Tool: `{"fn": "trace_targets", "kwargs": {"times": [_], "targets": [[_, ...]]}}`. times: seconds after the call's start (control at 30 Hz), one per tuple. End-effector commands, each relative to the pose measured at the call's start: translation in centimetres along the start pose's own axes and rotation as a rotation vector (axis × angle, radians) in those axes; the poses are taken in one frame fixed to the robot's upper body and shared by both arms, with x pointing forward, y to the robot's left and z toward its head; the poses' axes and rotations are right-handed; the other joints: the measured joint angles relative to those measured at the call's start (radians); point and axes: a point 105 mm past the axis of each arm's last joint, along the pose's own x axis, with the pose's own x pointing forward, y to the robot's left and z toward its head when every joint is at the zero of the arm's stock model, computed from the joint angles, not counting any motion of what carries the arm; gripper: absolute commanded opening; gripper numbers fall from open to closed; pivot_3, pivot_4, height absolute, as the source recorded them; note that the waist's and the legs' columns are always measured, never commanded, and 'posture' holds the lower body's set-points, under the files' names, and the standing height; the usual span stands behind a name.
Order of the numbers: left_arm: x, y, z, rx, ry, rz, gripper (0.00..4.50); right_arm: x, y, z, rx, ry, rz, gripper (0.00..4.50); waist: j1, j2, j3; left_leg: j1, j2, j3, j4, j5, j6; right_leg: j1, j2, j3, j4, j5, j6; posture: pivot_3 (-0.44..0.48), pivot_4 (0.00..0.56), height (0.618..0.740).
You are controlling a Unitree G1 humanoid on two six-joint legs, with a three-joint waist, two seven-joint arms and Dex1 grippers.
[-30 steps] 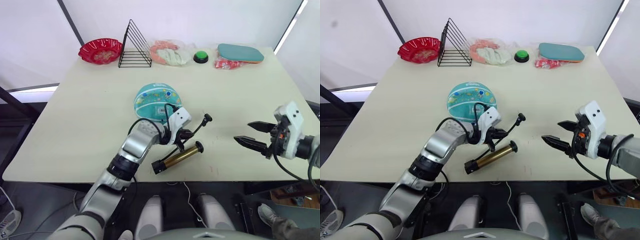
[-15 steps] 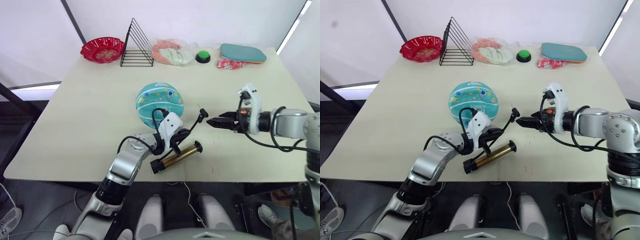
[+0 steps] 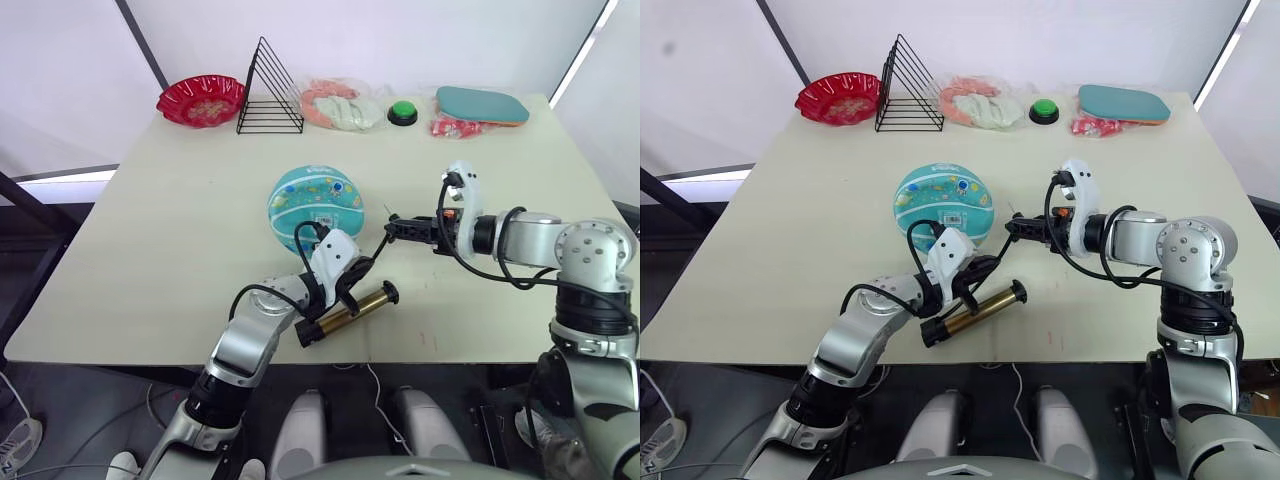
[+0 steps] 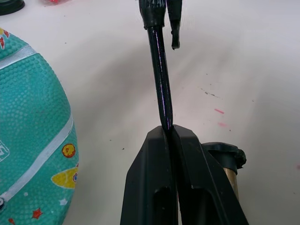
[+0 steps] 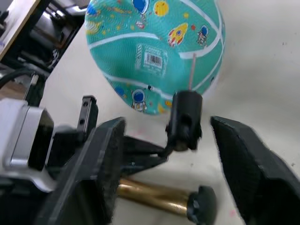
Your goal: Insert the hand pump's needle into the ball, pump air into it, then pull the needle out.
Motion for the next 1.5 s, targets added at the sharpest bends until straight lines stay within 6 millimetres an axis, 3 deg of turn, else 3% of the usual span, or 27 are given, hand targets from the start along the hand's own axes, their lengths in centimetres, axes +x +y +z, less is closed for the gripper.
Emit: {"fn": "trace_targets", "kwargs": {"times": [0.03, 1.43, 1.5], "targets": [[-0.31, -0.13, 1.6, 0.029, -0.064, 0.007, 0.0, -0.33, 0.27, 1.72, 0.003, -0.105, -0.013, 3.14, -0.003, 0.0, 0.0, 0.0, 0.0, 0.0, 0.0, 0.0, 0.0, 0.0, 0.0, 0.0, 0.0, 0.0, 0.0, 0.0, 0.15, 0.74], [-0.31, 0.26, 1.76, 0.029, -0.072, 0.024, 0.0, 0.4, 0.11, 0.91, 0.054, -0.133, -0.034, 3.14, -0.019, 0.001, 0.0, -0.001, 0.0, 0.0, -0.004, 0.0, 0.0, -0.002, 0.0, 0.0, -0.003, -0.001, -0.001, 0.0, 0.15, 0.74], [-0.3, 0.26, 1.79, 0.029, -0.074, 0.024, 0.0, 0.42, 0.06, 0.85, 0.057, -0.132, -0.036, 2.34, -0.019, 0.001, 0.001, -0.001, 0.0, 0.0, -0.005, 0.0, 0.0, -0.002, 0.0, 0.0, -0.003, -0.001, -0.001, 0.0, 0.15, 0.74]]}}
